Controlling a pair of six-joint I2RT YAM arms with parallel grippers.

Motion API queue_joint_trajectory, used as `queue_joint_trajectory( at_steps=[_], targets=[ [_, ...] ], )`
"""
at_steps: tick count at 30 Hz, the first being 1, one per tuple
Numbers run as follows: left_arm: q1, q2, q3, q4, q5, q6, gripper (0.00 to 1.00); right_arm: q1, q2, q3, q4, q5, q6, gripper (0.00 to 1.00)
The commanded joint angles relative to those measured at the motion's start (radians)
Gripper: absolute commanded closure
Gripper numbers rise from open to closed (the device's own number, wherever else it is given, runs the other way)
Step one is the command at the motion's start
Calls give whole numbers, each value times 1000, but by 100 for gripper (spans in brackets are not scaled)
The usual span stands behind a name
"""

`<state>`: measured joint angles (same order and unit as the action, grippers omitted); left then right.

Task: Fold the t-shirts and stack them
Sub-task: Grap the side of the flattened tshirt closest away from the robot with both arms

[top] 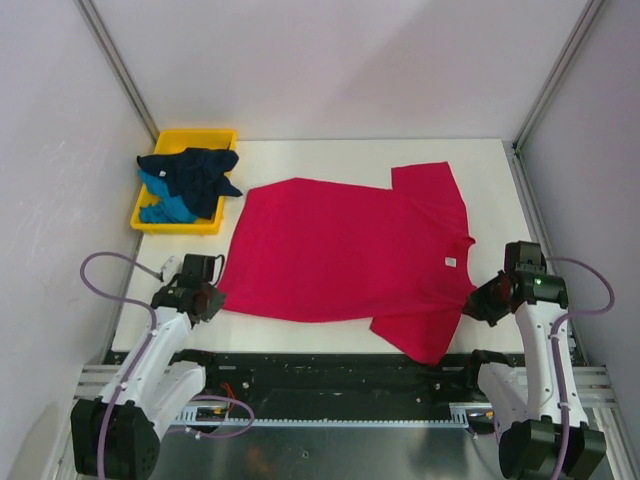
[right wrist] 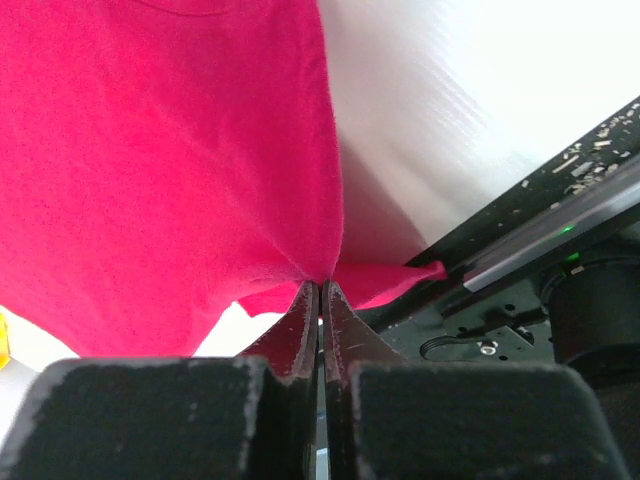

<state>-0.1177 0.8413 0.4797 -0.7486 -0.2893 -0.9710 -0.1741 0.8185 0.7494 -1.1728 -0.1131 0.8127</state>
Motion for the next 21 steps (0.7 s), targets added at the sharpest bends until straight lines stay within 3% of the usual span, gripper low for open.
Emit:
queue_joint_trajectory(
  at_steps=[1, 10, 14, 21],
  targets=[
    [-4, -40, 71, -89, -96, -45, 100, 55, -7, 63, -22, -1, 43, 100],
    [-47, 85, 105, -76, -106, -63, 100, 306, 65, 61, -13, 182, 216, 100],
    [-107, 191, 186, -39, -123, -5, 100, 284, 128, 58, 41, 232, 191, 100],
    [-115, 383, 311, 55, -113, 112, 100, 186, 267, 67, 202, 208, 90, 100]
  ],
)
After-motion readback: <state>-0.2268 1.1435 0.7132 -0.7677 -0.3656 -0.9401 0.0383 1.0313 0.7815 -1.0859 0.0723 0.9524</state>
